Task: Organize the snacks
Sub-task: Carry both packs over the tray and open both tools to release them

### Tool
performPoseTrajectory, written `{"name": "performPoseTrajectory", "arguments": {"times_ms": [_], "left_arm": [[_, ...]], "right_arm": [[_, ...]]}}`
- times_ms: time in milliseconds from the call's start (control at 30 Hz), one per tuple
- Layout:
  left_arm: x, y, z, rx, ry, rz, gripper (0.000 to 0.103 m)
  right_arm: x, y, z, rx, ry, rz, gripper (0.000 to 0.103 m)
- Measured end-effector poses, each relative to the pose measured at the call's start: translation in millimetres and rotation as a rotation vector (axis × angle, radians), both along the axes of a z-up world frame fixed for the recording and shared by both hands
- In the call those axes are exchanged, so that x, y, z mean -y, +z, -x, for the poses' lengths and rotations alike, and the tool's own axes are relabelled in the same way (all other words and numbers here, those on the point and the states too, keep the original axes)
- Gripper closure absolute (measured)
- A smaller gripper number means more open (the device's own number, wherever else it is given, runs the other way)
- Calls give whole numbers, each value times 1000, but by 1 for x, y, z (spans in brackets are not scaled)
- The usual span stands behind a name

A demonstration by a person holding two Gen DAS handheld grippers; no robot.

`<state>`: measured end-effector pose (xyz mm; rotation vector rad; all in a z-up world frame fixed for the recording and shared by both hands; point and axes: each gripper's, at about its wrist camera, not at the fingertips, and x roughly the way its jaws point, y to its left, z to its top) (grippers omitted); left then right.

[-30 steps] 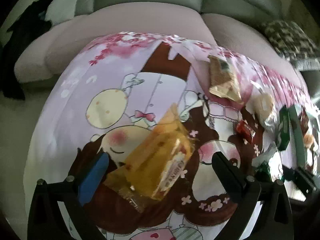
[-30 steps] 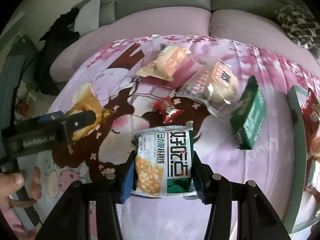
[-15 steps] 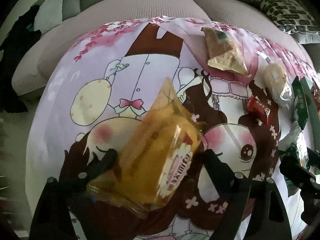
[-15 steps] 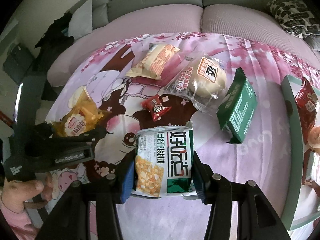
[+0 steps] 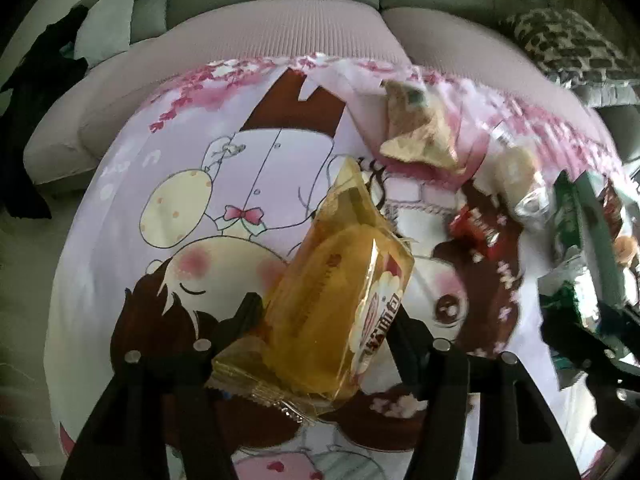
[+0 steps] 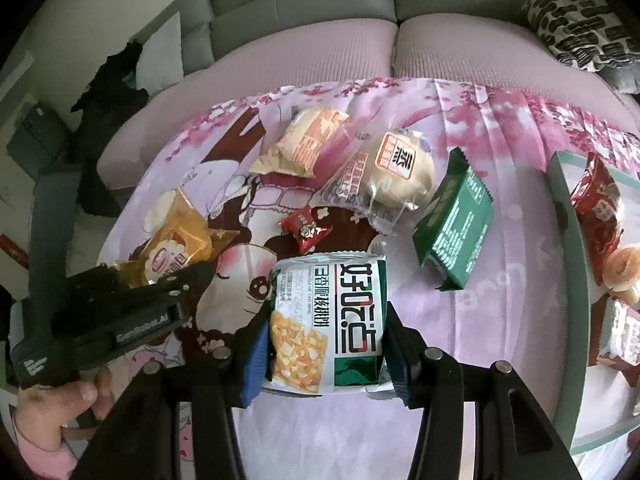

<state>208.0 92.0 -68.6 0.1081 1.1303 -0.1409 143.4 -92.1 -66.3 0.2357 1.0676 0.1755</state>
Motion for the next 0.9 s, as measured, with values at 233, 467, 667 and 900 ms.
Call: {"name": "performPoseTrajectory", "arguments": {"times_ms": [233, 467, 667, 900], "left_arm": [[19, 47, 13, 111, -1, 45, 41], [46, 87, 16, 201, -25, 88, 41], [78, 110, 18, 256, -53, 116, 41], [126, 120, 17, 268, -119, 131, 41]], "right_arm": [[21, 26, 4, 77, -44, -11, 50], [52, 50, 5, 149, -116, -2, 50], [89, 67, 8, 204, -227, 35, 50], [138, 75, 14, 228, -348, 68, 50]]}}
